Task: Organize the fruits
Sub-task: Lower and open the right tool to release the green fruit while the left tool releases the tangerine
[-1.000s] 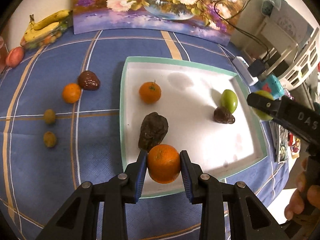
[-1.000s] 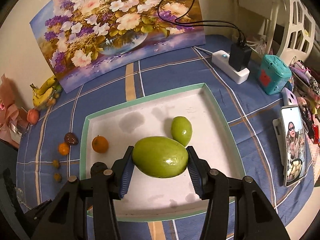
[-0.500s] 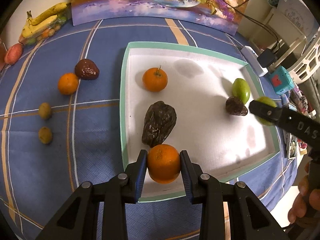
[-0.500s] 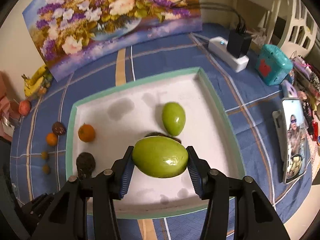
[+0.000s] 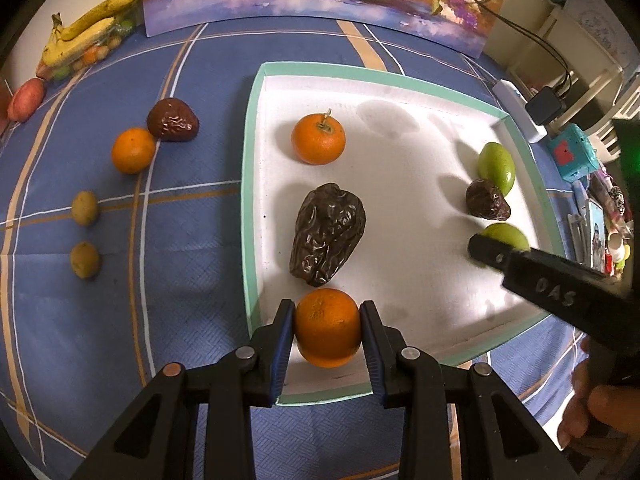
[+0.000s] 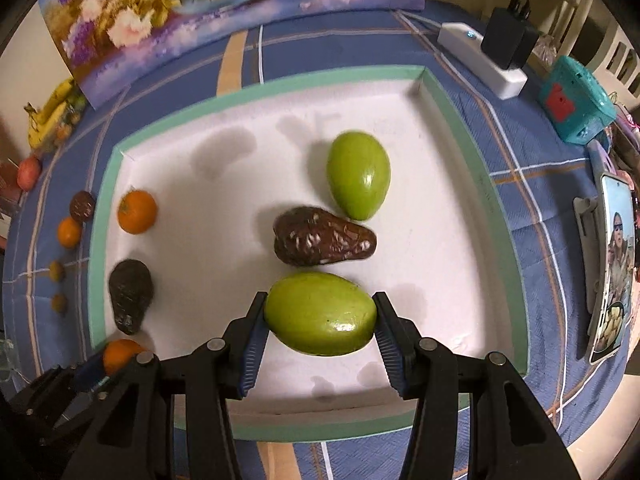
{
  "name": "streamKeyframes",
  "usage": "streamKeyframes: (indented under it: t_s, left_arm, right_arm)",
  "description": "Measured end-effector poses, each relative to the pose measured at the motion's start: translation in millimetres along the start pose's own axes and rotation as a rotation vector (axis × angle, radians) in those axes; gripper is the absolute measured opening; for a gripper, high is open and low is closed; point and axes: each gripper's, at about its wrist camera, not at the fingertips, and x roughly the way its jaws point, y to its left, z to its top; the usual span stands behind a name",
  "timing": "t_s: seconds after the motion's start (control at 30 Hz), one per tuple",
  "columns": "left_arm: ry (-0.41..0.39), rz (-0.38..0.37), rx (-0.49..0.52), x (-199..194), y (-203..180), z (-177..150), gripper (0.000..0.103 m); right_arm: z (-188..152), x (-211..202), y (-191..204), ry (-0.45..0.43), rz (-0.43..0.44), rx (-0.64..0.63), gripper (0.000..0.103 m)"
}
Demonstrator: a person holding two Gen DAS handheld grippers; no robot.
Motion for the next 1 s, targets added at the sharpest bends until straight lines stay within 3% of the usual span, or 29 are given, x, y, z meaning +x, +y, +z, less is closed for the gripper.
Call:
streamKeyframes:
  t_s: [0.4,0.8,1.0]
  left_arm:
    - [-0.001,0.023,0.023,5,-6,3,0.036]
    - [0.006,-0.005,0.002,3,-1,5,0.037]
    - [-0.005,-0.033,0.000,-8,3,6,0.048]
  right_arm:
    - [-3,1,1,0.010,-0.030,-0.028,0.053]
    - [-1,4,13,0.010,-0.042,-0.032,0.053]
    - [-2,6,13,0.011,-0.037,-0.036,0.054]
